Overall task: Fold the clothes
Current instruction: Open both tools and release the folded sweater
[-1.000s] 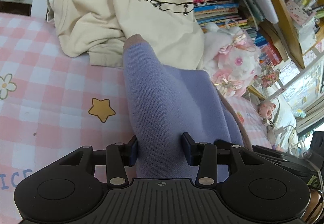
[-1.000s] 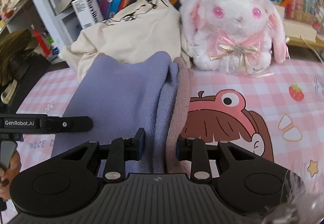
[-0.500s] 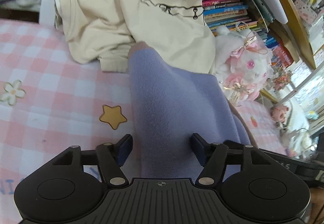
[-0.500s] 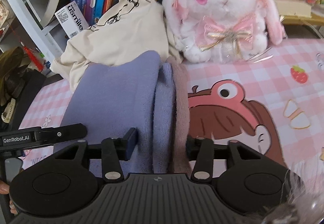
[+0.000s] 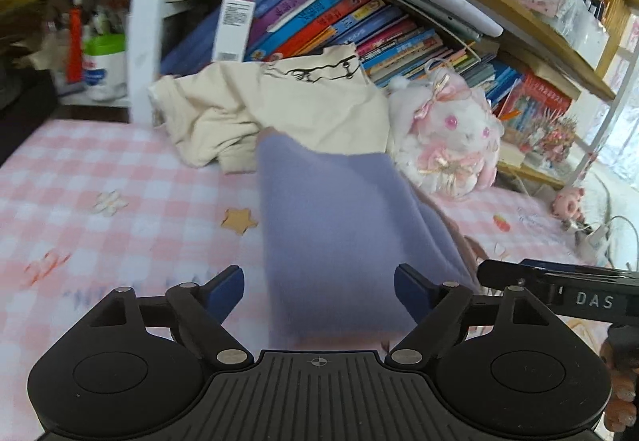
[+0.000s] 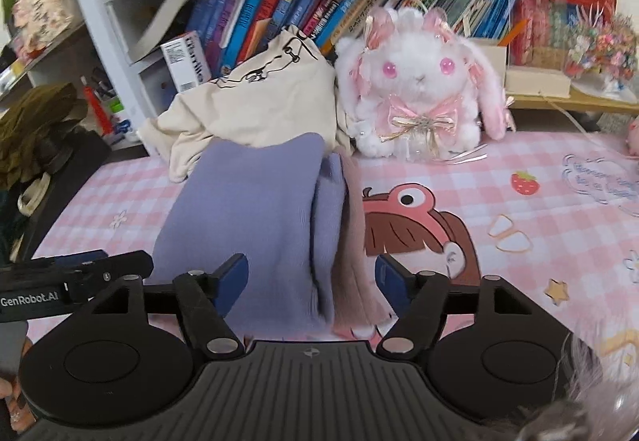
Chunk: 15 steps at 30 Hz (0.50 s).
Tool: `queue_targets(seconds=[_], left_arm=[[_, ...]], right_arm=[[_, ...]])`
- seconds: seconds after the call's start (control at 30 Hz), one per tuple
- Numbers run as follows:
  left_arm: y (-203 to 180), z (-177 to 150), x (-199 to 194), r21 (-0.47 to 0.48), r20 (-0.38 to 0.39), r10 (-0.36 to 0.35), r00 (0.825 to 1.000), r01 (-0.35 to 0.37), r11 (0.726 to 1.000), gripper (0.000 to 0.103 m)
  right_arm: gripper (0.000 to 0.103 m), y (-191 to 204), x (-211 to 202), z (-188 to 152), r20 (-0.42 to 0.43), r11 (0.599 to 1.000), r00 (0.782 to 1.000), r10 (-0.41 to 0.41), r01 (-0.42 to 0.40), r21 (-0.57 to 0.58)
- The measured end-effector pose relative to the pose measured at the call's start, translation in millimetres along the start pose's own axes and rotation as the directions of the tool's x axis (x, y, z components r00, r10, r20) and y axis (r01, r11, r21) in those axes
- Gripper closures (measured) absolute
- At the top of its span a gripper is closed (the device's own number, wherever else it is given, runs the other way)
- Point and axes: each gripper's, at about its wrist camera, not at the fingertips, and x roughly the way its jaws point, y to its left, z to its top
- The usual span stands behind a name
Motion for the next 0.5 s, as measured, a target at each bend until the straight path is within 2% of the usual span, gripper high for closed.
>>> queue_targets(seconds=[0.13,0.23,0.4,0.5], left_arm=[[-12.9,-26.8,-30.3,-0.028,0.029,0.051,0.998,-0.05,0.998,0.018],[-22.7,-41.9,-46.0,-0.025,0.04,0.092,0.995,-0.091,0.996,0.017],[-38.2,-64.4,-65.7,-0.058,0.068,0.18,0.981,-0.176,0.983,0.011],[-49.0,-70.9,-71.3,-0.011,0.091,0.215,0.972,-0.215,0.976,0.008]], right_arm=[[0.026,5.5,-24.1,-24.2,0.014,0.997,1.0,-0.021,0.022,-0.078],[0.02,6.7,-42.8,-41.9,0.036,0.993,0.999,-0.04,0.044,-0.114],[0.012,0.1,-61.6,-65.0,0.042,0.994,0.995,-0.088,0.091,-0.06],[0.01,-2.5,-67.9,-75.4,0.041,0.992,0.994,-0.104,0.107,-0.069]])
